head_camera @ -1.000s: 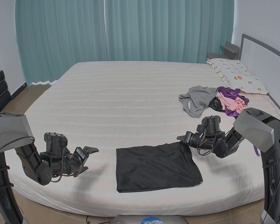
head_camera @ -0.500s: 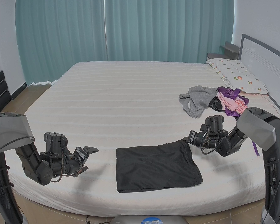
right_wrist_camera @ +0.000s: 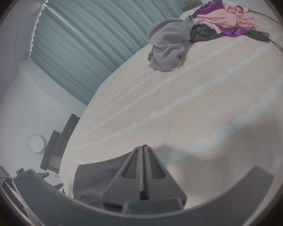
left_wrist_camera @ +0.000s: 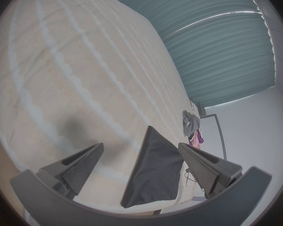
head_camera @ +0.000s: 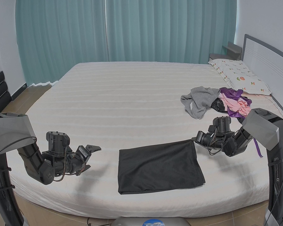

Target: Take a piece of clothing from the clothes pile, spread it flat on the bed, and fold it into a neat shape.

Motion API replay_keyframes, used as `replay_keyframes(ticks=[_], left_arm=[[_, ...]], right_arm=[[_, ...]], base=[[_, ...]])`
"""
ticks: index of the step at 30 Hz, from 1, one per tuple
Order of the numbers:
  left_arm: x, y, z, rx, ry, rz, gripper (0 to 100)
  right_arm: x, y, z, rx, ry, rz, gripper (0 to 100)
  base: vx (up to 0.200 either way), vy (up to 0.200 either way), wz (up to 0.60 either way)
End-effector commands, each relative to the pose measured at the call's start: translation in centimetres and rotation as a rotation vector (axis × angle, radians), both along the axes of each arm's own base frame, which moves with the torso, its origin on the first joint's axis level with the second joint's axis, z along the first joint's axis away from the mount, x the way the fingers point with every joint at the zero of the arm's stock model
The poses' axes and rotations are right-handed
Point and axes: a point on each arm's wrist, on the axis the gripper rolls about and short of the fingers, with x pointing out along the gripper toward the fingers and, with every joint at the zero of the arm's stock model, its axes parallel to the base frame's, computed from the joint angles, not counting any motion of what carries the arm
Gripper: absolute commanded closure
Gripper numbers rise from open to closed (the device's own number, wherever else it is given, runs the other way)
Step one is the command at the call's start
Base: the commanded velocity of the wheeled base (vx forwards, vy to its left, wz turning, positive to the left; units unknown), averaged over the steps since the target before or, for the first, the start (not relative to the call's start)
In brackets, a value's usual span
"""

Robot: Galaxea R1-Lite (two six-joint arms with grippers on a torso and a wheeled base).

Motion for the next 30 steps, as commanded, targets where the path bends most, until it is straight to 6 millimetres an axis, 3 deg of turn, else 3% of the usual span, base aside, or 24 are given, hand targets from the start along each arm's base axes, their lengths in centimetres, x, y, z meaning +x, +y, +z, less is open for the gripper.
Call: replay_keyframes(ticks=[1, 7, 12, 13, 15, 20, 30], left_arm=[[1.8, -0.9, -0.4, 0.004, -0.025, -0.013, 0], [3.5, -2.2, -2.0, 0.117, -0.085, -0.098, 0], [5.0, -6.4, -3.5, 0.219, -0.143, -0.123, 0], [5.0, -6.4, -3.5, 0.219, -0.143, -0.123, 0], [5.6, -8.8, -4.0, 0.228, -0.173, -0.147, 0], [6.9, -11.5, -3.5, 0.230, -0.161, -0.195, 0], [8.7, -12.6, -4.6, 0.289, -0.143, -0.142, 0]], right_arm=[[-0.2, 0.2, -0.2, 0.000, 0.011, 0.002, 100], [-0.2, 0.4, -0.2, -0.017, 0.005, -0.021, 100], [-0.3, 0.7, 0.0, -0.021, 0.002, -0.025, 100], [-0.3, 0.7, 0.0, -0.021, 0.002, -0.025, 100], [-0.3, 1.0, 0.1, -0.021, 0.002, -0.017, 100], [-0.4, 1.5, 0.0, -0.032, 0.000, -0.023, 100], [-0.3, 1.6, 0.1, -0.031, -0.006, -0.021, 100]], base=[[0.000, 0.000, 0.00], [0.000, 0.000, 0.00], [0.000, 0.000, 0.00], [0.000, 0.000, 0.00], [0.000, 0.000, 0.00], [0.000, 0.000, 0.00], [0.000, 0.000, 0.00]])
